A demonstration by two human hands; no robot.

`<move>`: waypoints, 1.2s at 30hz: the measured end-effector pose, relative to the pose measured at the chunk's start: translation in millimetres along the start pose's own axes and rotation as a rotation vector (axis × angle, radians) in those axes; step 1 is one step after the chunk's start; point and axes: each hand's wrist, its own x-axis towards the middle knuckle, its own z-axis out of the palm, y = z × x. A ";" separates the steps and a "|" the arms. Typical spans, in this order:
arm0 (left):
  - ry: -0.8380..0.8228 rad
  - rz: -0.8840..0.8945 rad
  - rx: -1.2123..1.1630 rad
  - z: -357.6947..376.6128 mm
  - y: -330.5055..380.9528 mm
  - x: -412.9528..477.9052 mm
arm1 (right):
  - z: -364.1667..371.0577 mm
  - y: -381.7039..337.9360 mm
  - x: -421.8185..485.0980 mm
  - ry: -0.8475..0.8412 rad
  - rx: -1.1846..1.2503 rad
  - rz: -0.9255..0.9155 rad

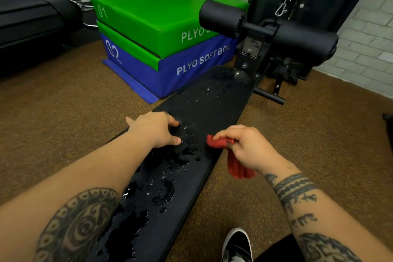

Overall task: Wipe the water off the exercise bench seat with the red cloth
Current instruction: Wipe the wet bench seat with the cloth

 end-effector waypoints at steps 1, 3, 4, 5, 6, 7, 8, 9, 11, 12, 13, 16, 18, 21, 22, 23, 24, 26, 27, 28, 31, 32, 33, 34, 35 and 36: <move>0.000 0.001 -0.001 -0.6 0.2 -0.5 | 1.0 1.0 3.7 0.102 -0.013 0.012; -0.003 0.006 0.003 -1.1 2.5 -3.0 | 13.5 -6.0 8.6 0.176 -0.099 0.019; -0.002 0.002 -0.001 -1.1 2.7 -3.3 | 24.1 -13.1 8.7 0.145 -0.153 -0.001; -0.001 -0.002 -0.004 -1.5 3.2 -3.5 | 33.0 -21.0 7.2 0.109 -0.202 -0.029; -0.001 -0.003 0.000 -2.4 3.4 -4.3 | 39.8 -25.2 4.9 0.085 -0.227 -0.061; -0.003 -0.001 0.005 -3.1 3.8 -4.2 | 41.5 -29.1 0.4 0.057 -0.232 -0.083; -0.009 -0.002 0.005 -5.3 5.2 -4.6 | 40.1 -30.5 -5.0 0.022 -0.214 -0.114; -0.017 -0.015 0.005 -1.5 1.1 -5.8 | 43.8 -30.7 -14.2 -0.032 -0.173 -0.137; -0.003 -0.024 -0.003 -1.0 3.1 -4.9 | 30.0 -28.3 -29.3 -0.160 -0.113 -0.187; -0.016 -0.033 0.002 0.0 1.5 -5.2 | 28.5 -25.8 -34.1 -0.197 -0.053 -0.190; -0.018 -0.033 0.002 3.9 -1.1 -5.2 | 27.1 -23.7 -38.0 -0.198 0.011 -0.164; -0.011 -0.022 0.015 -2.5 1.8 -0.6 | 14.2 -9.2 -21.8 0.111 0.184 0.060; -0.035 -0.023 0.049 -9.2 7.7 0.7 | 13.9 -0.3 -6.1 0.298 0.100 0.164; -0.070 -0.051 0.084 -18.4 15.6 2.2 | 25.7 -7.1 0.2 0.198 -0.101 0.154; -0.062 -0.054 0.087 -20.3 17.8 4.3 | 26.9 -10.3 -2.3 0.138 -0.100 0.134; -0.039 -0.054 0.081 -21.7 19.9 6.6 | 25.6 -13.2 -4.6 0.075 -0.057 0.134; -0.009 -0.051 0.072 -21.8 20.9 8.8 | 22.3 -16.3 -5.7 0.021 0.021 0.156; 0.055 -0.019 0.030 -19.6 26.2 13.0 | 12.3 -13.5 0.3 0.071 0.208 0.270; 0.081 0.008 0.000 -17.3 30.1 15.9 | 6.2 -7.7 7.8 0.195 0.266 0.333; 0.095 0.044 -0.021 -15.4 35.3 18.3 | 0.4 0.4 15.7 0.329 0.294 0.390; 0.084 0.168 -0.021 -10.5 57.4 28.0 | -9.3 21.2 35.9 0.481 0.300 0.482; 0.074 0.198 -0.020 -9.1 66.1 32.1 | -7.3 25.9 40.0 0.460 0.274 0.485; 0.066 0.215 -0.010 -8.7 74.9 37.0 | -2.8 29.9 43.3 0.424 0.223 0.482; 0.065 0.223 0.007 -8.4 82.7 41.9 | 2.8 32.7 45.6 0.386 0.154 0.475; 0.071 0.228 0.026 -10.0 89.9 46.6 | 5.3 33.5 47.0 0.354 0.085 0.468; 0.082 0.225 0.040 -11.8 95.7 51.3 | 4.4 36.5 48.5 0.311 0.051 0.482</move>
